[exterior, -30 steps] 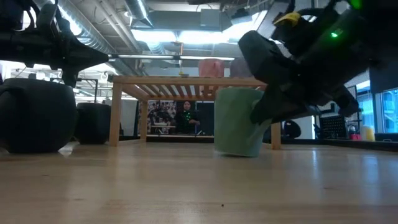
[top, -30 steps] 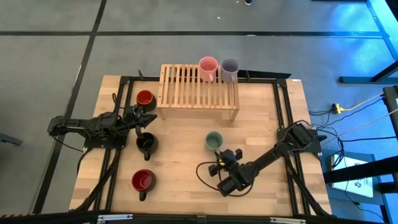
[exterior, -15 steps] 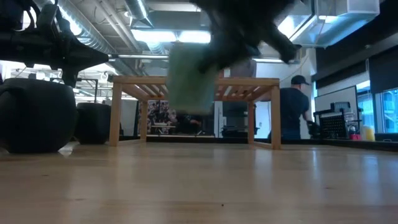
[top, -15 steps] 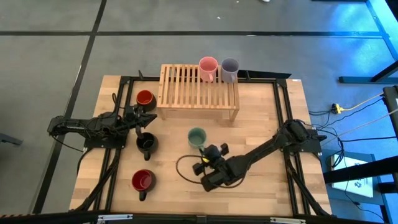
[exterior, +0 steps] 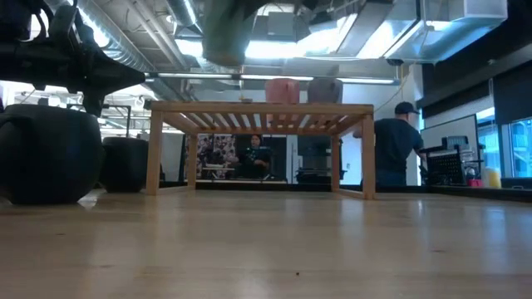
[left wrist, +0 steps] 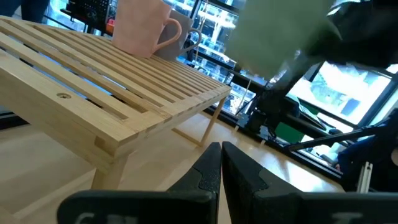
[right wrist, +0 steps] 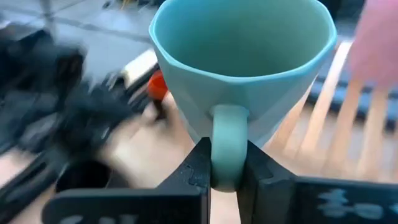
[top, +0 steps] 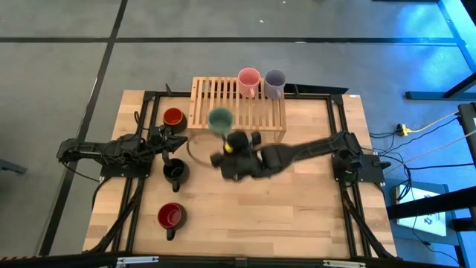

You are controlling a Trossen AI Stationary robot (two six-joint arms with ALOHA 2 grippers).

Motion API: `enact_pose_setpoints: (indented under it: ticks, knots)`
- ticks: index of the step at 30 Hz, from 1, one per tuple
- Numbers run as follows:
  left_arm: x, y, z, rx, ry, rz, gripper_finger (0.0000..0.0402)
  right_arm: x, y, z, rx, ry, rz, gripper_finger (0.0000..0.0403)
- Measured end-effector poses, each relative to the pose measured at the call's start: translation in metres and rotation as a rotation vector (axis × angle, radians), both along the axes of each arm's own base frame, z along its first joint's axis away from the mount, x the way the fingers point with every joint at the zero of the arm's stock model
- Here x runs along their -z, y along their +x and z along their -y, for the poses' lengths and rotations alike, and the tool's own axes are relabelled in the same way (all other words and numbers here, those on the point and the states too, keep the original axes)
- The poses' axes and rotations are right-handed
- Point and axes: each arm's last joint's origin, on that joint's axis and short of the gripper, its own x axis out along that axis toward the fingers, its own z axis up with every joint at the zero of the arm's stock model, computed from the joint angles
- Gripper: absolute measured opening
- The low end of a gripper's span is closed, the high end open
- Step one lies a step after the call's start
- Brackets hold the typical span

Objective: Place coffee mugs
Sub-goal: Put the green mug on the shelf

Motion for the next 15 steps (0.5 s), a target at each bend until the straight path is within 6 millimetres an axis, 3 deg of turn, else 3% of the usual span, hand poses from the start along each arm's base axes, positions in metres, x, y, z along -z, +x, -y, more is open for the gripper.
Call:
enact_pose_setpoints:
  ticks: [5,9,15]
  knots:
    - [0.000,0.000,0.000,0.001,0.000,0.000,0.0007,-0.016,0.006,0.051,0.104,-0.055,0.005,0.0020]
    - [0.000,0.000,0.000,0.001,0.000,0.000,0.0007,-0.017,0.007,0.089,0.170,-0.055,-0.005,0.0020]
    - [0.000,0.000,0.000,0.001,0.000,0.000,0.0007,-0.005,0.017,0.122,0.206,-0.047,-0.016,0.0020]
